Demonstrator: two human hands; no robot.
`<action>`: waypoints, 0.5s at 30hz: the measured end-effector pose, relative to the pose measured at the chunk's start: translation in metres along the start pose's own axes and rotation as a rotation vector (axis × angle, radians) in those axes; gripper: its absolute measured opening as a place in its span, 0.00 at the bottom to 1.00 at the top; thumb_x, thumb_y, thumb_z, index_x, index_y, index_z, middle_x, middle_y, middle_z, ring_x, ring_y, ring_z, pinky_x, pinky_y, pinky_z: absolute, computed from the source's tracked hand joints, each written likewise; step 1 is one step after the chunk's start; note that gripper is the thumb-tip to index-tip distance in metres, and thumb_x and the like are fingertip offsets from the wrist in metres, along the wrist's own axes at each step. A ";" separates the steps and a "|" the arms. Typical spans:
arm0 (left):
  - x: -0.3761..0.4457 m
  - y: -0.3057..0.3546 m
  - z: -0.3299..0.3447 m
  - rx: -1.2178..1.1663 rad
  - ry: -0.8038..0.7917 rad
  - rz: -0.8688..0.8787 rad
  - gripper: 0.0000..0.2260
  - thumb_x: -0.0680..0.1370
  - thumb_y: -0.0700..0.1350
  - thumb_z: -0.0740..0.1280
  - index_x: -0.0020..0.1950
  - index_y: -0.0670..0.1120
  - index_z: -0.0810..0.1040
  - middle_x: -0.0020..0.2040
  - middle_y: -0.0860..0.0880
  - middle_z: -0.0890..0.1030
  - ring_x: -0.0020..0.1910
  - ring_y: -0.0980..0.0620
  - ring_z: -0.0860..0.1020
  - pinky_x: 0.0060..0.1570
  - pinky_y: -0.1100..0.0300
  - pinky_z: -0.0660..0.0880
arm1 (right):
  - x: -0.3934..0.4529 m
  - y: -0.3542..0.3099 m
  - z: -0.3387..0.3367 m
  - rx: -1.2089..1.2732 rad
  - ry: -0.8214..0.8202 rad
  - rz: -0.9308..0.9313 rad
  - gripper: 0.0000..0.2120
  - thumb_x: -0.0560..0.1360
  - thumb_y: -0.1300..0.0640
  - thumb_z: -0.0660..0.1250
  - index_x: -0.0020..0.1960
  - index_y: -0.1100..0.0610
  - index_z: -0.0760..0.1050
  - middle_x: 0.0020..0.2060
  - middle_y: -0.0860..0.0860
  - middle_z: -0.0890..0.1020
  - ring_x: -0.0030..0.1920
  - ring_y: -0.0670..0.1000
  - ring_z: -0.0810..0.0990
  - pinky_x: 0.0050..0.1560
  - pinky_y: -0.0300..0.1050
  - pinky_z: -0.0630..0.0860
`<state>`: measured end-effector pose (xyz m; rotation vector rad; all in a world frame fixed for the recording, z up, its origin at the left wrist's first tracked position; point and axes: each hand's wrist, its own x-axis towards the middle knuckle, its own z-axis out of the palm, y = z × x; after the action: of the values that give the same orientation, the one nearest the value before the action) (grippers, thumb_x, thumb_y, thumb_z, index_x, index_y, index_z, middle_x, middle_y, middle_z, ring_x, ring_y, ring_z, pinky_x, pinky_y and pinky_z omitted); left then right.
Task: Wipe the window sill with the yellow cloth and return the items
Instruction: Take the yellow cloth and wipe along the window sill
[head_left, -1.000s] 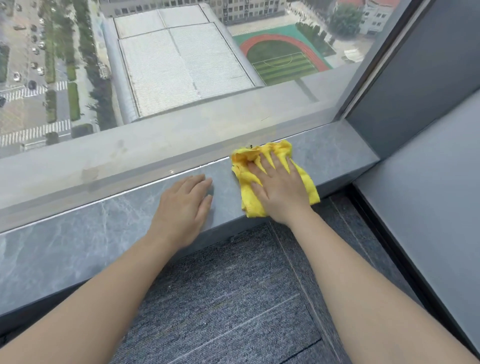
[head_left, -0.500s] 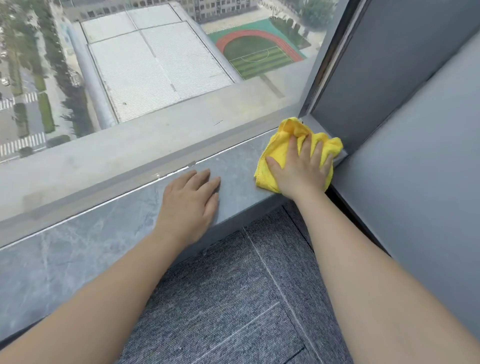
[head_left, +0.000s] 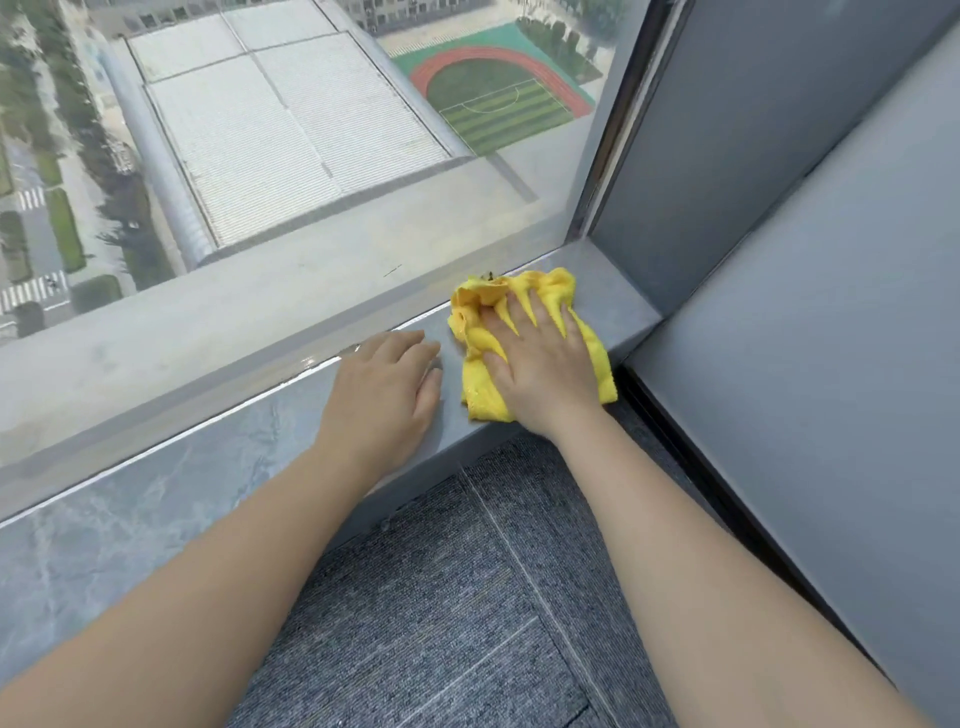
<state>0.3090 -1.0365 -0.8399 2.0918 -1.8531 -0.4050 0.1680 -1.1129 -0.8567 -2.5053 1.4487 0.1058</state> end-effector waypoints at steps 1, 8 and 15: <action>0.002 0.003 0.001 -0.006 -0.030 -0.006 0.22 0.73 0.49 0.51 0.52 0.38 0.78 0.53 0.37 0.82 0.52 0.36 0.79 0.56 0.43 0.73 | -0.004 0.006 0.000 0.002 0.001 0.008 0.24 0.80 0.47 0.47 0.75 0.48 0.50 0.77 0.50 0.50 0.77 0.52 0.44 0.75 0.53 0.41; 0.010 0.009 0.005 0.052 -0.092 0.053 0.28 0.72 0.53 0.45 0.55 0.40 0.77 0.59 0.38 0.80 0.58 0.37 0.76 0.61 0.46 0.70 | 0.009 0.038 -0.008 0.039 0.027 0.292 0.26 0.80 0.46 0.46 0.76 0.51 0.47 0.77 0.52 0.49 0.77 0.54 0.43 0.75 0.54 0.41; 0.013 0.000 -0.001 0.094 -0.216 0.056 0.37 0.66 0.59 0.35 0.69 0.49 0.65 0.73 0.49 0.65 0.72 0.50 0.62 0.68 0.63 0.52 | 0.040 0.038 -0.012 0.079 0.046 0.358 0.26 0.80 0.46 0.46 0.76 0.52 0.49 0.77 0.53 0.48 0.77 0.54 0.43 0.75 0.54 0.43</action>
<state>0.3104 -1.0494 -0.8392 2.1235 -2.0846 -0.5599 0.1551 -1.1679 -0.8588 -2.1770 1.8674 0.0527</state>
